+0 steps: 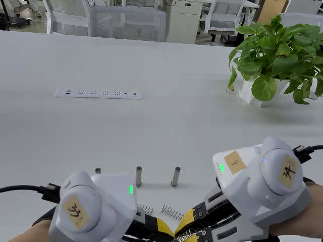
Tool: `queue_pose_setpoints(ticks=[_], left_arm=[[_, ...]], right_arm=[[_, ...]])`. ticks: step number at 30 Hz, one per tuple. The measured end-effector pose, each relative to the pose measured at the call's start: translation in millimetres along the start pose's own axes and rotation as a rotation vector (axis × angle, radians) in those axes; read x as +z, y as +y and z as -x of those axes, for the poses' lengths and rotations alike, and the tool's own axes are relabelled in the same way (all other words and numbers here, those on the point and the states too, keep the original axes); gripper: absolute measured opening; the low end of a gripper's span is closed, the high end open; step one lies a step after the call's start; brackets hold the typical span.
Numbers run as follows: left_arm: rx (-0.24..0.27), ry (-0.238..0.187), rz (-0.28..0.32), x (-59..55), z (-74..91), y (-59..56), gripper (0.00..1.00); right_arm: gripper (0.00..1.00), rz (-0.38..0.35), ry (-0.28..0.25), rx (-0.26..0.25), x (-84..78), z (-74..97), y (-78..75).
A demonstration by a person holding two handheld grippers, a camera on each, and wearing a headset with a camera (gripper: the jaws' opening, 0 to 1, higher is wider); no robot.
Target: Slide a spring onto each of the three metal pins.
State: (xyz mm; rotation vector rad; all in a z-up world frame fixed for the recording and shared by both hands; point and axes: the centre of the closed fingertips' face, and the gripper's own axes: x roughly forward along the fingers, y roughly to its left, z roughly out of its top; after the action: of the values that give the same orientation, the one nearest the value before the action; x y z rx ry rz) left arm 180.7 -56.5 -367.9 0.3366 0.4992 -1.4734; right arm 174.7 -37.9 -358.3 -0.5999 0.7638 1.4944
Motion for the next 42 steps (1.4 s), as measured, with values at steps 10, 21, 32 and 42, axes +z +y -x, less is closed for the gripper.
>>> queue_pose_setpoints(ticks=[10, 21, 32, 42], left_arm=[[0.046, -0.047, 0.053, -1.5, 6.7, 4.0, 0.07], [0.183, -0.075, 0.132, -18.6, 22.7, 22.5, 0.31], [0.338, -0.106, 0.238, -37.2, 50.4, 45.8, 0.61], [0.493, -0.123, 0.323, -54.8, 80.4, 65.6, 0.82]], right_arm=[[0.07, 0.015, 0.003, -0.006, 4.6, -1.0, -3.0], [0.07, 0.040, -0.021, -0.053, 13.0, 1.1, -15.0], [0.07, 0.078, 0.009, -0.044, 5.2, -0.6, -14.5], [0.08, 0.118, 0.042, -0.044, 0.3, 0.0, -19.0]])
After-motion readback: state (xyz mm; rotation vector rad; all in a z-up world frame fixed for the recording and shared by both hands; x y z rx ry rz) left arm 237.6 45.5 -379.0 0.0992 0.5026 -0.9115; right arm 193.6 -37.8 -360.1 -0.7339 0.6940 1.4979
